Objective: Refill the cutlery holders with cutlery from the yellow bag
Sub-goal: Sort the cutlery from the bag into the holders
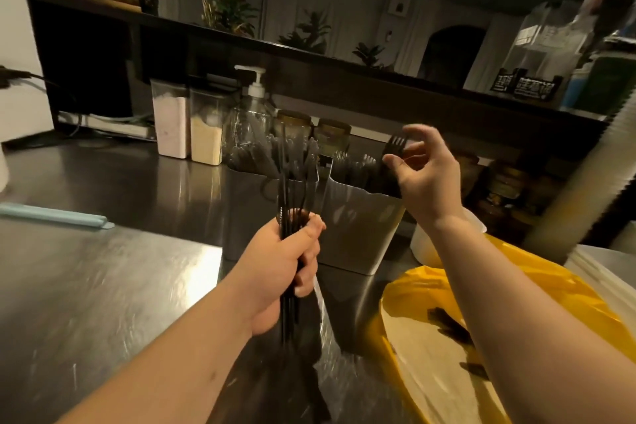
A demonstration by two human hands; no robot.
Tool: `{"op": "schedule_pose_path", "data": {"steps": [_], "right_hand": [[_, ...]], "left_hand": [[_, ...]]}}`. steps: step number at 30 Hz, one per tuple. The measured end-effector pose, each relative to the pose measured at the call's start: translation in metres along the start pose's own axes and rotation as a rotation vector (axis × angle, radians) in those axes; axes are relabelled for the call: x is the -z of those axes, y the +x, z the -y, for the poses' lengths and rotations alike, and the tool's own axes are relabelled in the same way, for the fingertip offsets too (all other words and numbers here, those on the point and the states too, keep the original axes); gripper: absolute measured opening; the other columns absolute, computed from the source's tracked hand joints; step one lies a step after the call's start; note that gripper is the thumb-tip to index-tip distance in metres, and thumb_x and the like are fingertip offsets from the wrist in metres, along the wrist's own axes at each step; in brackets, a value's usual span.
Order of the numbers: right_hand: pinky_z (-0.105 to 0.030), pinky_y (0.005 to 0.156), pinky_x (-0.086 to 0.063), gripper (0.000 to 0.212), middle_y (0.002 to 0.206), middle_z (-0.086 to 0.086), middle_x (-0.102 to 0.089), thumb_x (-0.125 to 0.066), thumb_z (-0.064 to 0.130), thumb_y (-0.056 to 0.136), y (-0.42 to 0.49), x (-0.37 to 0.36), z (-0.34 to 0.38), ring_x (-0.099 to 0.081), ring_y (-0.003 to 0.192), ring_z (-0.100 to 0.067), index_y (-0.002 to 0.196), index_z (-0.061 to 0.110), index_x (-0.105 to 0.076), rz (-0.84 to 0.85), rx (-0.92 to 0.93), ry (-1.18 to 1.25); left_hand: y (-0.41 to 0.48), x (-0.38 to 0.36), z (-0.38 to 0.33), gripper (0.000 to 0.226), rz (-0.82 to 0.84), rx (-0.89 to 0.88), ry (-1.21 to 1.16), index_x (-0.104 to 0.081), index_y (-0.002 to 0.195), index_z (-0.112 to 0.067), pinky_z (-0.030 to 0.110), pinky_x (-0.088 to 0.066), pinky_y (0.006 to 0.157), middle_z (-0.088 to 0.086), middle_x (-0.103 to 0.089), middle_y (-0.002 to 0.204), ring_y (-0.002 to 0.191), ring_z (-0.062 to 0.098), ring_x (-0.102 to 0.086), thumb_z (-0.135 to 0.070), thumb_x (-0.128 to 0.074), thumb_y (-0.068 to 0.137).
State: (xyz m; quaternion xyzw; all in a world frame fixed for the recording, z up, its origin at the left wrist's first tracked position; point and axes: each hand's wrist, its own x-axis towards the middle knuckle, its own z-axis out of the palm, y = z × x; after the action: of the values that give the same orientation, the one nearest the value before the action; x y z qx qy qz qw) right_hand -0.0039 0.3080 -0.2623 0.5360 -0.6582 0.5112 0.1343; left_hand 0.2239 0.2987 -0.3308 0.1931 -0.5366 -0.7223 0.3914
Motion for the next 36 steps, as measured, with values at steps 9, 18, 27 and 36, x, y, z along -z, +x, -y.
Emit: {"op": "schedule_pose_path", "data": {"steps": [9, 18, 27, 36], "right_hand": [[-0.044, 0.119, -0.026, 0.062, 0.164, -0.012, -0.024, -0.059, 0.035, 0.098, -0.026, -0.002, 0.0, -0.02, 0.151, -0.03, 0.153, 0.014, -0.038, 0.103, 0.155, -0.363], [-0.032, 0.113, -0.033, 0.045, 0.145, -0.008, -0.051, -0.05, 0.036, 0.102, -0.051, 0.007, 0.029, -0.038, 0.141, -0.025, 0.141, 0.014, -0.054, 0.128, 0.12, -0.254], [-0.018, 0.06, -0.052, 0.013, 0.08, 0.002, -0.076, -0.073, 0.028, 0.09, -0.107, 0.006, 0.066, -0.072, 0.075, -0.01, 0.094, 0.016, -0.075, 0.474, -0.413, 0.526], [-0.036, 0.077, -0.055, 0.009, 0.083, -0.004, -0.072, -0.065, 0.011, 0.093, -0.09, 0.021, 0.046, -0.069, 0.088, -0.021, 0.091, 0.015, -0.072, 0.409, -0.601, 0.759]], "left_hand": [[-0.007, -0.003, 0.001, 0.017, 0.206, 0.121, -0.136, -0.059, 0.112, -0.007, 0.02, -0.032, 0.043, 0.001, -0.045, 0.07, 0.05, 0.01, -0.035, -0.02, -0.055, 0.102], [-0.013, -0.006, 0.0, 0.023, 0.126, 0.156, -0.09, -0.06, 0.119, -0.011, 0.024, -0.043, 0.048, 0.007, -0.059, 0.081, 0.059, 0.016, -0.053, -0.018, -0.061, 0.098], [-0.019, -0.022, 0.004, 0.013, 0.054, 0.081, 0.242, -0.064, 0.106, -0.016, 0.029, -0.053, 0.051, -0.001, -0.067, 0.068, 0.054, 0.017, -0.062, -0.019, -0.066, 0.094], [-0.023, -0.029, 0.006, 0.022, 0.115, 0.159, 0.24, -0.06, 0.108, -0.014, 0.029, -0.052, 0.049, 0.001, -0.068, 0.069, 0.054, 0.019, -0.061, -0.023, -0.068, 0.09]]}}
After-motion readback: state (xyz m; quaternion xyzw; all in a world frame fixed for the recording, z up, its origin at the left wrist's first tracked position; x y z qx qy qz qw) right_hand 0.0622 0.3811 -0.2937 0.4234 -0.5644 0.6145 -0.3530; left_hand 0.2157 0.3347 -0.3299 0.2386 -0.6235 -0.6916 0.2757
